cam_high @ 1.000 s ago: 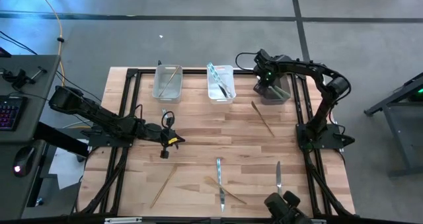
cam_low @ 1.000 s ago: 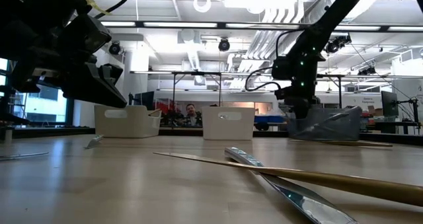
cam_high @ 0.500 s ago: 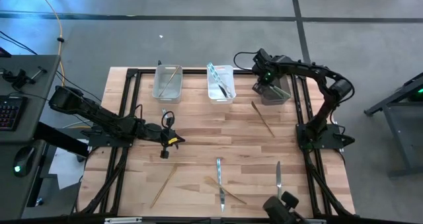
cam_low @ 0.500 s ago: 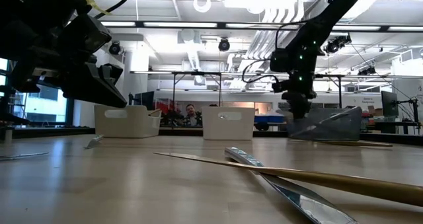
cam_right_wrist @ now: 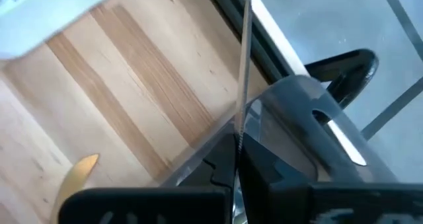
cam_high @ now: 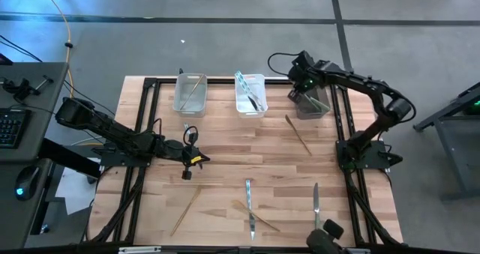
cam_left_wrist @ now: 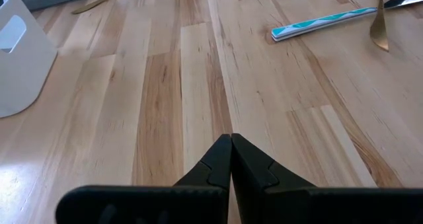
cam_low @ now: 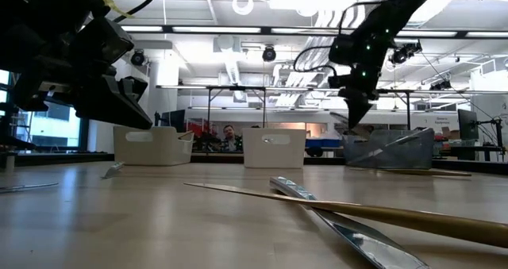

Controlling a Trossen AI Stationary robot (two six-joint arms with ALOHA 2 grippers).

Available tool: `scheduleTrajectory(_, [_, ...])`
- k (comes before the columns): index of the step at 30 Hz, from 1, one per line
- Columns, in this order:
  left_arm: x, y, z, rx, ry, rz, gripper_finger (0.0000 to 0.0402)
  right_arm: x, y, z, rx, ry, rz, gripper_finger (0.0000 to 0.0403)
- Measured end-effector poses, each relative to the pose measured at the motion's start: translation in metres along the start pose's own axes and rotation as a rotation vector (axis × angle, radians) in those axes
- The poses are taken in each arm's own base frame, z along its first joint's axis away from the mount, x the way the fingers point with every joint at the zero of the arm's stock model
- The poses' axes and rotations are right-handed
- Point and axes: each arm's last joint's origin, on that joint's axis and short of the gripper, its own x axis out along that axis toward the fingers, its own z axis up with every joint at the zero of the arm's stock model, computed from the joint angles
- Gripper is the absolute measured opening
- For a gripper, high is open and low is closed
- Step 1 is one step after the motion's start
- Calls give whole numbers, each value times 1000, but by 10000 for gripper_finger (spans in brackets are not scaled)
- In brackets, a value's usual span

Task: Sort silverware by color (type)
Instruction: Adjust the green table knives in the bin

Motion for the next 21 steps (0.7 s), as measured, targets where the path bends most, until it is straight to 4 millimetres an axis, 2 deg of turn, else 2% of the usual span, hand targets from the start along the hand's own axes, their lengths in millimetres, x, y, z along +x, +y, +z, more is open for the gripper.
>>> scheduleTrajectory(10, [0, 0, 0, 0, 0, 0, 0, -28, -3, 2, 26, -120, -19, 0])
scheduleTrajectory(21, [0, 0, 0, -2, 1, 0, 0, -82, -5, -8, 68, -279, -58, 0])
